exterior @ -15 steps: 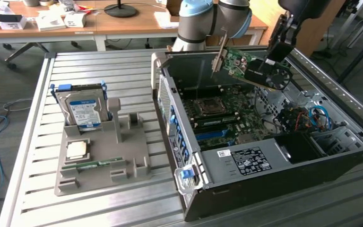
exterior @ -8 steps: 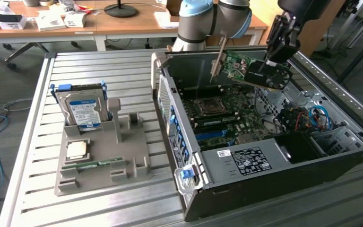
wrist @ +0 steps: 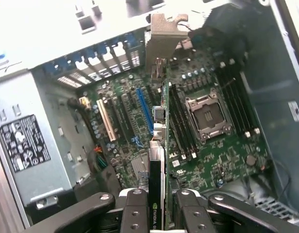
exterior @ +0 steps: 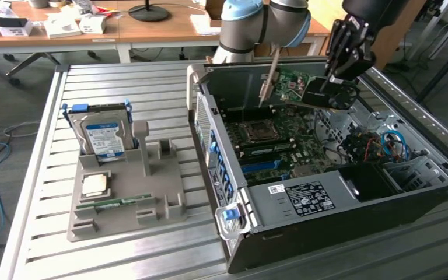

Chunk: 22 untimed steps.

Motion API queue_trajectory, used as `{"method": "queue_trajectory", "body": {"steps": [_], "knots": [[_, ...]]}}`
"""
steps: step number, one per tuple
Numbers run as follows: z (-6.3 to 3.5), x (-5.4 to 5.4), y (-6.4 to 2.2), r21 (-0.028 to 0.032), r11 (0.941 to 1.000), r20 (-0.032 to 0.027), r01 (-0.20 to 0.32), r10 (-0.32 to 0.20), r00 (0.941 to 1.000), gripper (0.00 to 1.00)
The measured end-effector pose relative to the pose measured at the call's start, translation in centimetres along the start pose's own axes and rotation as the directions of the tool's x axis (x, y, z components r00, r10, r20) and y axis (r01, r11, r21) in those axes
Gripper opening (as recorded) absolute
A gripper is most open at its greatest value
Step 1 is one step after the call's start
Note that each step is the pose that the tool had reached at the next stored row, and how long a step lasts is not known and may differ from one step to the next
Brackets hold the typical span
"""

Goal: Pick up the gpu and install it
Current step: 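Insert the gpu into the slot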

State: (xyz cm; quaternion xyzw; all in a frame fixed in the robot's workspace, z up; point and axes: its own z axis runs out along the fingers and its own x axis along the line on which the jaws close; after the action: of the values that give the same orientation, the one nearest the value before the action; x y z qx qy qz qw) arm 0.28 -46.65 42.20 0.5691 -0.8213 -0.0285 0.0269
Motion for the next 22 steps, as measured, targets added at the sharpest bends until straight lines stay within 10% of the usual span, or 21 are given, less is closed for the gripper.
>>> {"method": "queue_trajectory", "body": {"steps": [8,18,22], "knots": [[0.26,-0.01,-0.02,0.0009,0.9896,-0.0112,0.144,-0.144,0.9895,0.26],[0.60,-0.01,-0.05,-0.0004,0.9475,-0.0255,0.320,-0.320,0.9472,0.26],[0.61,-0.03,-0.03,-0.0003,0.9452,-0.0260,0.326,-0.326,0.9449,0.26]]}}
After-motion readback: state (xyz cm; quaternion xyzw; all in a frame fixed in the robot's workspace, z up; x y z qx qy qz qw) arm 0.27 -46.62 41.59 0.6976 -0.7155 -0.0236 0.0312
